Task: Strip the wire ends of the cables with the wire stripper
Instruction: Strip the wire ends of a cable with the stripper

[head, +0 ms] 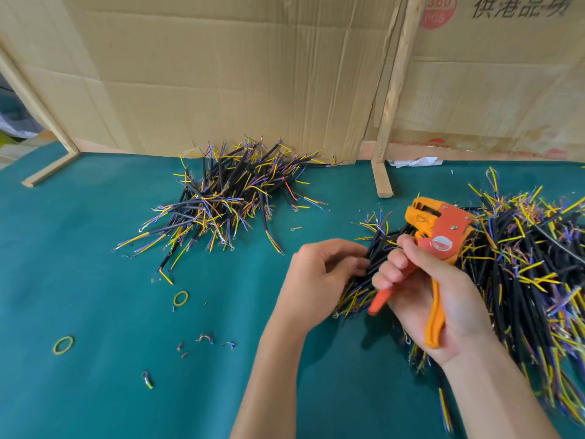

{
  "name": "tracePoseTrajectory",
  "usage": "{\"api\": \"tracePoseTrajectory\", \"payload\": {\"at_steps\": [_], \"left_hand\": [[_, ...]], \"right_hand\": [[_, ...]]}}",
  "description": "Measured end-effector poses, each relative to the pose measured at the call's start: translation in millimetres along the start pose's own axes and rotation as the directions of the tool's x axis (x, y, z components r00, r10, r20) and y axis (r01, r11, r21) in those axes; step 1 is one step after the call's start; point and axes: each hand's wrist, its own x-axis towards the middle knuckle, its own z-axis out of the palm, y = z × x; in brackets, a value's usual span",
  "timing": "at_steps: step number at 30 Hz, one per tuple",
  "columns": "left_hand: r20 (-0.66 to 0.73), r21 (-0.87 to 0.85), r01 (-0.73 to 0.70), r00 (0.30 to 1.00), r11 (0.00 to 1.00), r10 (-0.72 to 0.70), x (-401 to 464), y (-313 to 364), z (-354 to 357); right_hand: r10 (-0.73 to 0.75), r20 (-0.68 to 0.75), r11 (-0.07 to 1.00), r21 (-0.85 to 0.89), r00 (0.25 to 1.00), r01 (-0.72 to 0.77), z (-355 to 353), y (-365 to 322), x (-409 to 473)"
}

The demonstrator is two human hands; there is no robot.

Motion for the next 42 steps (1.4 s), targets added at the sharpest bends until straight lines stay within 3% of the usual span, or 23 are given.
{"api": "tracePoseTrajectory", "payload": {"at_steps": [1, 3, 5, 7, 9, 14, 18, 24, 30, 35, 38, 42], "left_hand": [[-0.011, 0.031, -0.018, 1.0, 0.999, 0.018, 0.1, 1.7, 2.3], [-0.225, 0.221, 0.01, 0.973, 0.975, 0.041, 1.7, -2.2, -5.6], [-0.434, 0.434, 0.202, 0.901, 0.878, 0.007, 1.4, -11.6, -25.1], [-0.443, 0.571, 0.385, 0.888, 0.725, -0.122, -1.2, -20.9, -38.3], [-0.396, 0.645, 0.414, 0.9, 0.642, -0.183, -2.1, -24.8, -37.3], [-0.503, 0.522, 0.435, 0.852, 0.734, -0.147, 1.1, -20.2, -36.0], [-0.578, 0.492, 0.468, 0.806, 0.734, -0.127, -1.0, -20.0, -39.0], [-0.717, 0.21, 0.552, 0.648, 0.807, -0.257, -6.8, -18.7, -49.2], [-0.699, 0.239, 0.597, 0.653, 0.765, -0.291, -3.8, -19.9, -48.8], [-0.703, 0.096, 0.505, 0.645, 0.858, -0.301, -4.2, -16.4, -47.1], [-0.662, 0.0, 0.332, 0.707, 0.943, -0.249, -0.6, -14.4, -45.8], [-0.496, -0.008, 0.165, 0.856, 0.986, -0.147, 1.0, -12.2, -39.1]], "right_hand": [[-0.006, 0.029, 1.0, 0.022, 1.0, 0.005, -0.4, 1.3, 1.8], [0.006, 0.053, 1.0, 0.025, 0.999, -0.008, -0.1, 2.9, 3.4], [0.047, 0.085, 0.999, -0.005, 0.995, -0.047, 2.0, 5.2, 2.6], [0.08, 0.101, 0.996, -0.045, 0.992, -0.075, 3.9, 9.5, 0.7], [0.108, 0.092, 0.99, -0.095, 0.99, -0.099, 7.3, 13.4, -1.0], [0.121, 0.089, 0.981, -0.165, 0.989, -0.106, 11.5, 16.7, -2.7], [0.126, 0.074, 0.98, -0.162, 0.989, -0.113, 11.2, 15.9, -2.1], [0.132, 0.068, 0.981, -0.152, 0.989, -0.12, 10.5, 15.5, -1.0], [0.131, 0.054, 0.982, -0.142, 0.99, -0.122, 9.2, 13.9, -1.2], [0.133, 0.057, 0.984, -0.125, 0.989, -0.125, 8.8, 13.4, -1.2], [0.138, 0.069, 0.984, -0.119, 0.988, -0.129, 7.2, 12.3, -1.6], [0.141, 0.072, 0.979, -0.157, 0.987, -0.128, 6.5, 10.1, -2.3]]}}
